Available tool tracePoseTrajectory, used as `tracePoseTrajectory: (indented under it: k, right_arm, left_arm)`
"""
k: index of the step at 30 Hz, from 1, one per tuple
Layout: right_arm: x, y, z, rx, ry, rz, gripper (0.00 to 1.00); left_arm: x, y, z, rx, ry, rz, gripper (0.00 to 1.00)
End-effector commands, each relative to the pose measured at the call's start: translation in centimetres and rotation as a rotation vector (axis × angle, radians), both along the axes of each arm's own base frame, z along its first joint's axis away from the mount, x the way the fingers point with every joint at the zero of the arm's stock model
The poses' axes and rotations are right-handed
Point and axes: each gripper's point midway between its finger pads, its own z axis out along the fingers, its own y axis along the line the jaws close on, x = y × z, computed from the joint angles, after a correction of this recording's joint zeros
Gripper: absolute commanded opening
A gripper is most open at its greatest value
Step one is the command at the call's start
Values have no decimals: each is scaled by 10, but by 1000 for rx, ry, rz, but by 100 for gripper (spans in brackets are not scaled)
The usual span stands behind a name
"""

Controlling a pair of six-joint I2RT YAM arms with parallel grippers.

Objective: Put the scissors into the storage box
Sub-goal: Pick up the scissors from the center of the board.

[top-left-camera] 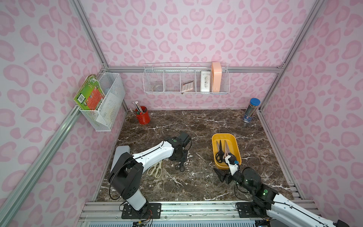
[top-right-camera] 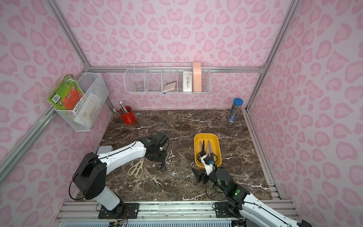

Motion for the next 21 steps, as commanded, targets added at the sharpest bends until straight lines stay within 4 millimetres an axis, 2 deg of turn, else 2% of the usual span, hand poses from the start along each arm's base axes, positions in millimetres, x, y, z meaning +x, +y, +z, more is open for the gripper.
tracePoseTrajectory:
  k: [1, 3, 10, 16, 21]
  right_arm:
    - [4, -1, 7, 18, -23, -21, 83]
    - [6, 0, 5, 9, -15, -27, 83]
    - [6, 2, 3, -6, -6, -23, 83]
    - [6, 3, 2, -8, -6, -20, 83]
    - [6, 3, 2, -10, -4, -21, 83]
  left_arm:
    - [-12, 6, -7, 32, 56, -43, 45]
    - [-19, 6, -10, 30, 79, -46, 41]
    - [-33, -1, -17, 88, 91, -87, 41]
    - [-37, 6, -32, 130, 113, -47, 36]
    - [-34, 9, -32, 137, 85, -49, 36]
